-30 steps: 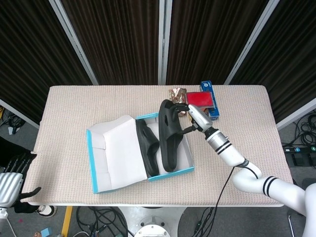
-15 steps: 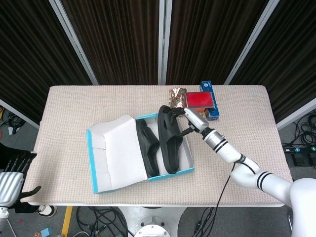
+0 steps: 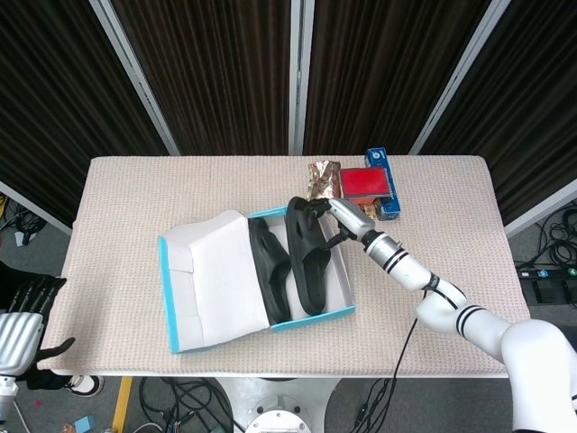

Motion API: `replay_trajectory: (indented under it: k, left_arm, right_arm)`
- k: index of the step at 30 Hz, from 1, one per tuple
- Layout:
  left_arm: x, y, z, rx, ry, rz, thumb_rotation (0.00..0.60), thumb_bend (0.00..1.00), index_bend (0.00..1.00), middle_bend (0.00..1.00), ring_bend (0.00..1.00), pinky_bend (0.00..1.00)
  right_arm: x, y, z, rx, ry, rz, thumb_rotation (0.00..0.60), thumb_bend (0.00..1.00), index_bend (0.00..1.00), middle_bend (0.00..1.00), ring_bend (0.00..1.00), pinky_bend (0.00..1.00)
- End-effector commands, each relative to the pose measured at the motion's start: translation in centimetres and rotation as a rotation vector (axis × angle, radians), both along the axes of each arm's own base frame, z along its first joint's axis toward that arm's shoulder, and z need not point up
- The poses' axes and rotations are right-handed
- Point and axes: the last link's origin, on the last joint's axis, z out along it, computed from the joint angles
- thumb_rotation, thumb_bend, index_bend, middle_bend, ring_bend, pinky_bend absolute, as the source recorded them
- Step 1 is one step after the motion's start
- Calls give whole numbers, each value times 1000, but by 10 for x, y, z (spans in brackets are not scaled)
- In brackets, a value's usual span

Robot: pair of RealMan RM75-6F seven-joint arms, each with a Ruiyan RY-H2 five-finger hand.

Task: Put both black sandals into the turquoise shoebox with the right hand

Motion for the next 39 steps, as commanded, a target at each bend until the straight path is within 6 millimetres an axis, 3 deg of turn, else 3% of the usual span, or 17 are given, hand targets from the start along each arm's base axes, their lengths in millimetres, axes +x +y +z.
replay_trajectory:
  k: [1, 18, 21, 24, 29, 31, 39]
  left_arm:
    - [0, 2, 0, 2, -1, 2, 600, 128, 70, 99, 0, 63]
    - [-4, 4, -1, -1, -5, 11, 600, 128, 70, 99, 0, 63]
    - [-5, 4, -1, -2, -4, 13, 600, 128, 70, 99, 0, 63]
    - [-5, 4, -2, -4, -3, 13, 600, 129, 70, 99, 0, 63]
    - [-5, 3, -1, -5, -8, 15, 600, 129, 70, 99, 0, 62]
    - [-5, 3, -1, -6, -8, 14, 600, 129, 70, 99, 0, 63]
    - [-3, 3, -1, -3, -16, 9, 600, 129, 70, 99, 0, 63]
  right_arm:
    - [0, -3, -5, 9, 12, -3, 600, 62, 573, 551, 251, 347]
    - [-8, -6, -23, 18, 135, 32, 600, 69, 574, 547, 251, 347]
    - [-10, -5, -23, 27, 165, 41, 600, 32, 543, 510, 245, 348]
    - [-10, -3, -21, 52, 168, 44, 600, 0, 406, 422, 179, 321]
    - [-7, -3, -15, 77, 139, 38, 600, 0, 95, 199, 14, 145]
    - [-7, -4, -12, 82, 129, 36, 600, 0, 25, 146, 0, 114]
    - [-6, -2, -3, 87, 133, 45, 600, 0, 0, 93, 0, 93]
